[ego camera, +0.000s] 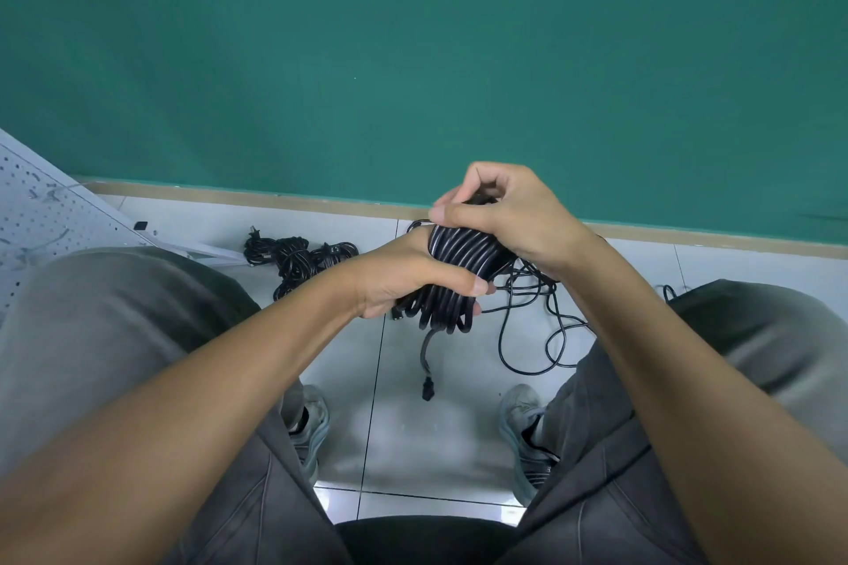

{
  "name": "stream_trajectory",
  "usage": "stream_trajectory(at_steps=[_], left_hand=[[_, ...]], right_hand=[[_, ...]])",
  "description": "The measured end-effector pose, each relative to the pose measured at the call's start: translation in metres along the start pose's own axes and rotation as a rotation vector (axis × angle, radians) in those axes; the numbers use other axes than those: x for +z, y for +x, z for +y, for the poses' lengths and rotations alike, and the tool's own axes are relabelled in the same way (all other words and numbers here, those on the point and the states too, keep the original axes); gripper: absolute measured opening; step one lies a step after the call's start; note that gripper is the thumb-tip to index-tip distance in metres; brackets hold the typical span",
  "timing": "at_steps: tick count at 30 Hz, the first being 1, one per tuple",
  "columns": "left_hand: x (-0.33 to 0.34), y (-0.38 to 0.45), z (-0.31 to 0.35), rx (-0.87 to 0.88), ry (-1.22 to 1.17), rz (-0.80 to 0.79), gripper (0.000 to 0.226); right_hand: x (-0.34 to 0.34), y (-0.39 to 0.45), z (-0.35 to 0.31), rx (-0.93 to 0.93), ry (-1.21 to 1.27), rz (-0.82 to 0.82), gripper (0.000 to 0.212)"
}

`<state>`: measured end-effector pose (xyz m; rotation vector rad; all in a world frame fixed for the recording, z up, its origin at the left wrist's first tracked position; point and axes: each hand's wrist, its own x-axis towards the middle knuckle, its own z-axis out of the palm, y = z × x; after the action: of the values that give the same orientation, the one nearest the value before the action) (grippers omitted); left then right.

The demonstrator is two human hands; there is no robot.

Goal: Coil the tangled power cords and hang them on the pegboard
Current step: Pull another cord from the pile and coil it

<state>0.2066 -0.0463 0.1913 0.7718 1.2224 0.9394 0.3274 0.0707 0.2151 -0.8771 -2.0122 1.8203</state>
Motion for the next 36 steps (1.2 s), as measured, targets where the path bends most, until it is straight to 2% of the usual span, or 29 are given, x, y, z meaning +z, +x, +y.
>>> stream_trajectory(at_steps=[7,11,14,19,23,25,27,29,32,36], left_hand=[[-0.005,-0.003,-0.001,0.007,0.031,0.001,0.063],[-0.001,-0.003,-0.002,-0.025,0.045,0.049,0.046],[0.001,-0.001,-0.003,-0.054,0.045,0.08,0.025],[0.001,-0.001,-0.008,-0.116,0.053,0.064,0.025],[-0.002,-0.001,-0.003,-0.089,-0.065,0.087,0.005],[-0.009,0.001,0.003,-0.047,-0.156,0.125,0.003],[-0.016,0.001,0.008,-0.009,-0.242,0.133,0.01],[-0.025,0.001,0.012,0.021,-0.312,0.141,0.021],[-0.043,0.002,0.017,0.08,-0.399,0.19,0.025],[-0.065,0.003,0.026,0.219,-0.543,0.319,0.03]], right_hand=[[0.008,0.005,0.008,-0.026,-0.055,0.014,0.025],[0.009,0.004,0.01,-0.038,-0.02,0.039,0.025],[0.011,0.005,0.013,-0.03,-0.016,0.066,0.025],[0.016,0.004,0.022,-0.03,-0.036,0.127,0.03],[0.022,0.004,0.028,0.039,0.098,0.292,0.045],[0.023,0.006,0.032,0.1,0.23,0.317,0.067],[0.024,0.008,0.04,0.156,0.321,0.237,0.086],[0.029,0.001,0.04,0.191,0.349,0.122,0.086],[0.041,-0.007,0.042,0.235,0.307,-0.008,0.101],[0.051,-0.014,0.041,0.237,0.182,-0.073,0.097]])
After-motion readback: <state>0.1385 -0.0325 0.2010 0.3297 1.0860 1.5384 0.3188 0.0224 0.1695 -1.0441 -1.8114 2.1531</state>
